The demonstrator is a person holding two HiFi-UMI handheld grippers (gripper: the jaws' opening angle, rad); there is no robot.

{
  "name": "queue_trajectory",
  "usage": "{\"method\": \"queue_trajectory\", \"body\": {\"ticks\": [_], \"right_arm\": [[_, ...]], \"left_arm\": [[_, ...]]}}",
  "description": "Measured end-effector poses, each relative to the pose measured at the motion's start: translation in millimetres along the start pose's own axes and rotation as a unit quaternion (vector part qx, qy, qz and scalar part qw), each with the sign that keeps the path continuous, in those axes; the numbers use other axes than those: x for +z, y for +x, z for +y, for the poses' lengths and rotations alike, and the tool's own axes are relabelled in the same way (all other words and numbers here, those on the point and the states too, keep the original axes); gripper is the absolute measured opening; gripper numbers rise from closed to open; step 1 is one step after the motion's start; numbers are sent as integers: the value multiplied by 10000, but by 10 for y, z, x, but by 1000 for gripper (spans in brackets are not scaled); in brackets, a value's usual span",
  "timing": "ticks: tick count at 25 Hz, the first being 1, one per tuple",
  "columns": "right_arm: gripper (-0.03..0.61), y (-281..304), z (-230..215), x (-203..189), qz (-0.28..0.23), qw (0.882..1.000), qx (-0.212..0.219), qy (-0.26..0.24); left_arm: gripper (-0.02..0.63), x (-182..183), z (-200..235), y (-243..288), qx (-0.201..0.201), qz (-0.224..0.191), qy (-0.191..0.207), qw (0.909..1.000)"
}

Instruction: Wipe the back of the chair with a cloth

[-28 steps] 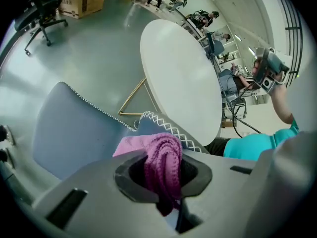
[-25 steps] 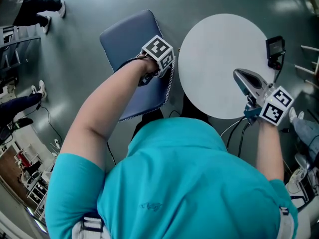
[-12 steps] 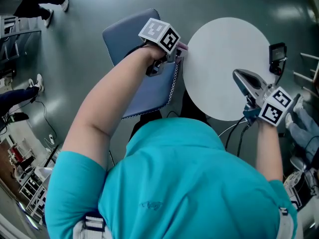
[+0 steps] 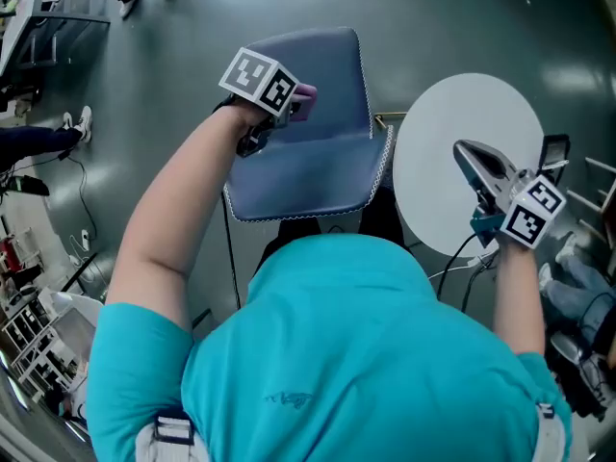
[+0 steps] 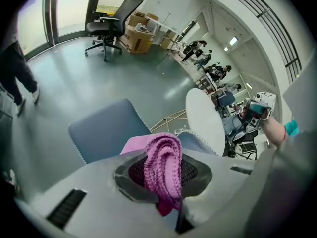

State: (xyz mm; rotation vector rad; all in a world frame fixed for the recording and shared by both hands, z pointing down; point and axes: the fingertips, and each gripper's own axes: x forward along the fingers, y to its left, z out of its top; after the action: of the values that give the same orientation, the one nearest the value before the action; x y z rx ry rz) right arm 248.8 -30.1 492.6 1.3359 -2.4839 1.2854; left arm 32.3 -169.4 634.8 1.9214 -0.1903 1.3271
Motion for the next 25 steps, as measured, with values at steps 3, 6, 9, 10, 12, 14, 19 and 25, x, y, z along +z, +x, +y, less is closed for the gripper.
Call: {"method": "queue_trajectory", "body": {"ticks": [3, 6, 9, 10, 12, 14, 19, 25], "right_arm": [[-2, 321, 197, 52, 160, 9996, 194, -151], [-2, 745, 398, -11, 375, 9986, 327, -179], [-2, 1039, 501, -99, 588, 9972, 409, -192], [-2, 1062, 495, -123, 646, 9968, 420, -190], [-2, 1062, 454, -175, 741, 9962, 430, -156], [-2, 1058, 410, -235, 831, 9955, 432, -124], [-2, 1047, 335, -333, 988, 9944, 378, -43], [-2, 952, 215, -408, 997, 9947, 244, 33]], "left_arm": [[60, -525, 452, -228, 390, 238, -95, 9989], [60, -1098, 994, -365, 829, 679, 71, 9942], [60, -1503, 1388, -342, 1085, 1161, 296, 9868], [60, -1584, 1448, -293, 1150, 1334, 394, 9836], [60, -1714, 1515, -159, 1263, 1711, 653, 9749], [60, -1819, 1538, -12, 1294, 2078, 902, 9654], [60, -2162, 1607, 333, 1108, 3074, 1276, 9364], [60, -2659, 1657, 596, 776, 3971, 1403, 9037]]}}
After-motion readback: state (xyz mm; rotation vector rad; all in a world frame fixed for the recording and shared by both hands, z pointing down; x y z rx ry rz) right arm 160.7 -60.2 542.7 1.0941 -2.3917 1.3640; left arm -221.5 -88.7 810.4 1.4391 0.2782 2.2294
